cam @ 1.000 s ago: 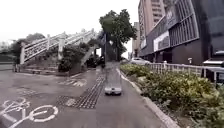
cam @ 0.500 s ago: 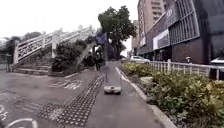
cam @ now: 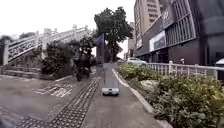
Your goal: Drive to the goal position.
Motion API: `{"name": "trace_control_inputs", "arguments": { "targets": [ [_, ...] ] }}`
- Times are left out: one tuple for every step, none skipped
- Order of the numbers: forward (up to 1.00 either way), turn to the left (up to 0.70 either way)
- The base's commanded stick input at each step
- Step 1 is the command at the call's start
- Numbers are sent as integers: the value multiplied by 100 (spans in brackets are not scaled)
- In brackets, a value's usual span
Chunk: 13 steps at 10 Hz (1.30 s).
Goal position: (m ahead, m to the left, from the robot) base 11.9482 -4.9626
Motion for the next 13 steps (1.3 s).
{"name": "trace_control_inputs", "arguments": {
  "targets": [
    [70, 1],
    [70, 1],
    [70, 1],
    [70, 1],
    [70, 1],
    [70, 1],
    [70, 1],
    [70, 2],
    [70, 11],
    [70, 14],
    [70, 14],
    [70, 14],
    [70, 14]
  ]
}}
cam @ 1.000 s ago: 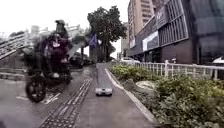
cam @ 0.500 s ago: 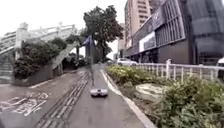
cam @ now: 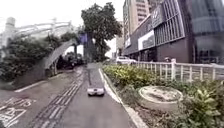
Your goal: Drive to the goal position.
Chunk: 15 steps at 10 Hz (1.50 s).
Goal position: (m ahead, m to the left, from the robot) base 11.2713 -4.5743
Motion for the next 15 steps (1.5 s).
{"name": "trace_control_inputs", "arguments": {
  "targets": [
    [70, 14],
    [70, 14],
    [70, 12],
    [70, 3],
    [70, 1],
    [70, 1],
    [70, 1],
    [70, 1],
    [70, 1],
    [70, 1],
    [70, 1],
    [70, 1],
    [70, 1],
    [70, 1],
    [70, 1]
  ]
}}
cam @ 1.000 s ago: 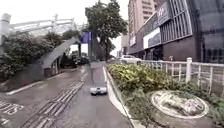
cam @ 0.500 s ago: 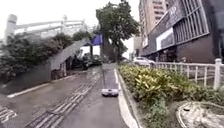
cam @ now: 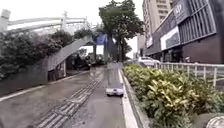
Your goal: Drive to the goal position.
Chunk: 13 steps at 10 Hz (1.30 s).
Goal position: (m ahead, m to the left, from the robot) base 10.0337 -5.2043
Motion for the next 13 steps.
{"name": "trace_control_inputs", "arguments": {
  "targets": [
    [70, 1],
    [70, 1],
    [70, 1],
    [70, 1],
    [70, 1],
    [70, 1],
    [70, 1],
    [70, 1],
    [70, 1],
    [70, 1],
    [70, 1],
    [70, 1],
    [70, 1]
  ]
}}
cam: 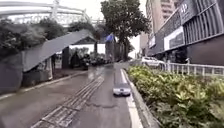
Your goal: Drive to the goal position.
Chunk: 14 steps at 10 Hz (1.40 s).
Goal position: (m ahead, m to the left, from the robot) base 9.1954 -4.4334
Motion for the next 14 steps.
{"name": "trace_control_inputs", "arguments": {
  "targets": [
    [70, 1],
    [70, 1],
    [70, 1],
    [70, 1],
    [70, 1],
    [70, 1],
    [70, 1],
    [70, 1],
    [70, 1],
    [70, 1],
    [70, 1],
    [70, 1],
    [70, -2],
    [70, -10]
  ]
}}
